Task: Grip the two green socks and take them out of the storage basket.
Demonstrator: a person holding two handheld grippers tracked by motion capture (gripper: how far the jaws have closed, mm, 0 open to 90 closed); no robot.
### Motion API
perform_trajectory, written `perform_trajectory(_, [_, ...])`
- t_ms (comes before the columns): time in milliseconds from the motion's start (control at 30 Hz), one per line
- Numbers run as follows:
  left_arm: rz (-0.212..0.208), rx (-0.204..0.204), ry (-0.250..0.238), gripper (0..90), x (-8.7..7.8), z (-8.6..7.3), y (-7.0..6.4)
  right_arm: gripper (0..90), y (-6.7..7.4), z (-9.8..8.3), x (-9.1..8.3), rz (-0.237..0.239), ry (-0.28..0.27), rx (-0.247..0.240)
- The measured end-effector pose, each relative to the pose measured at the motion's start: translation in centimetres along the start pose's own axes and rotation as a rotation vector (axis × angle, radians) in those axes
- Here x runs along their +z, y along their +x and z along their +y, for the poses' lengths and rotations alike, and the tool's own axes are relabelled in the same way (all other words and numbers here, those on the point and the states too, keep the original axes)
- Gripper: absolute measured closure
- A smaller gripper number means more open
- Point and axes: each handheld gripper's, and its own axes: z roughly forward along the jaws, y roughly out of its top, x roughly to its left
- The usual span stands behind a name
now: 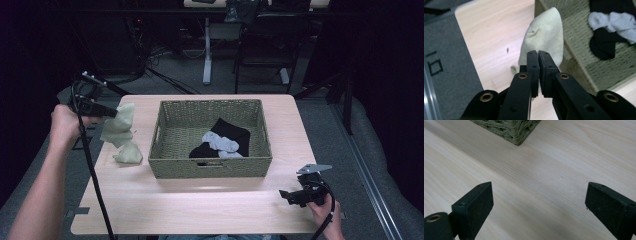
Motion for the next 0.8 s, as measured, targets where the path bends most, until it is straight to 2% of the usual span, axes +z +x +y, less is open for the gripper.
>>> perform_trajectory(333, [-0.015,-0.070,0.065,87.4,5.0,-3.3,1.7,7.4,0.0,0.0,0.1,-0.005,-0.001,0.003])
perform_trajectory(800, [-0.036,-0.147,0.192,86.6,13.4,-7.0,2.4,7.3,0.0,-0.1,0.2,0.000,0.001,0.005])
